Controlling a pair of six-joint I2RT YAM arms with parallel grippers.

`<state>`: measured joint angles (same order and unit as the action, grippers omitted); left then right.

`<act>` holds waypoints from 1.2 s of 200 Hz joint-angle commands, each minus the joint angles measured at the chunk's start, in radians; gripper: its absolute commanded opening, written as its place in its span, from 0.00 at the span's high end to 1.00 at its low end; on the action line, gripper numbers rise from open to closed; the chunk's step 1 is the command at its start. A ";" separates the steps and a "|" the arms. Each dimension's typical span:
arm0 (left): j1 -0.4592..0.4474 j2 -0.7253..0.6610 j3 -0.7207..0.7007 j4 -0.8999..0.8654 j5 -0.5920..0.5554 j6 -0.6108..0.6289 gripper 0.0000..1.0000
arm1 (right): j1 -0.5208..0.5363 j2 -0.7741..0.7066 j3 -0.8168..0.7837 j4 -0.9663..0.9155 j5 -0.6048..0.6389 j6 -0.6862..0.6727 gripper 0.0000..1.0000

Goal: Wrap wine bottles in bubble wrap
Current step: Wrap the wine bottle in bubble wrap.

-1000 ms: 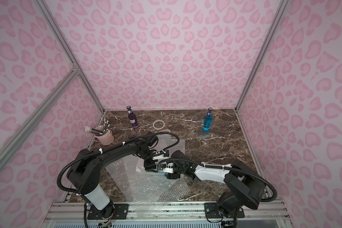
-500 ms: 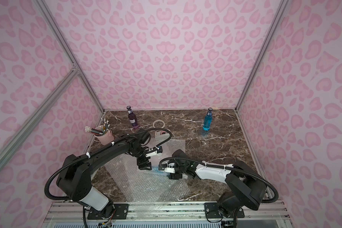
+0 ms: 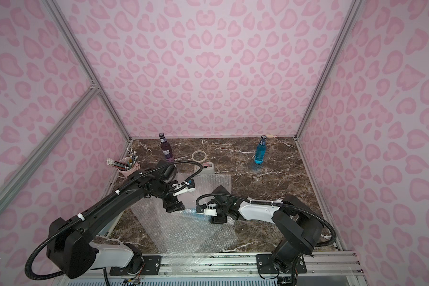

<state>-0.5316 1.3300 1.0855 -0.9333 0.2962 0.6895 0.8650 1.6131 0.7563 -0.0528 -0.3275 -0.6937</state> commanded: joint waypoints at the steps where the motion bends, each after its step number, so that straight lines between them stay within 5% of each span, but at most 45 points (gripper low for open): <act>1: 0.001 -0.067 -0.045 -0.021 0.021 -0.018 0.18 | 0.002 0.031 0.031 -0.034 -0.046 -0.021 0.33; 74: 0.002 -0.241 -0.156 -0.027 0.009 -0.039 0.15 | -0.001 0.070 0.095 0.016 -0.191 -0.023 0.30; 106: 0.001 -0.250 -0.188 0.008 0.039 -0.036 0.15 | -0.034 0.034 0.094 0.009 -0.140 -0.021 0.28; 177: 0.001 -0.083 -0.168 0.115 0.013 -0.056 0.18 | -0.076 -0.253 -0.019 -0.042 -0.091 0.035 0.25; 240: 0.002 0.026 -0.139 0.157 -0.087 -0.076 0.21 | 0.014 -0.371 -0.120 -0.181 -0.060 0.067 0.25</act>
<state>-0.5312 1.3376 0.9356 -0.8078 0.2554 0.6285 0.8619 1.2404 0.6777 -0.1600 -0.4202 -0.6460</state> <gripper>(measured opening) 0.795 0.748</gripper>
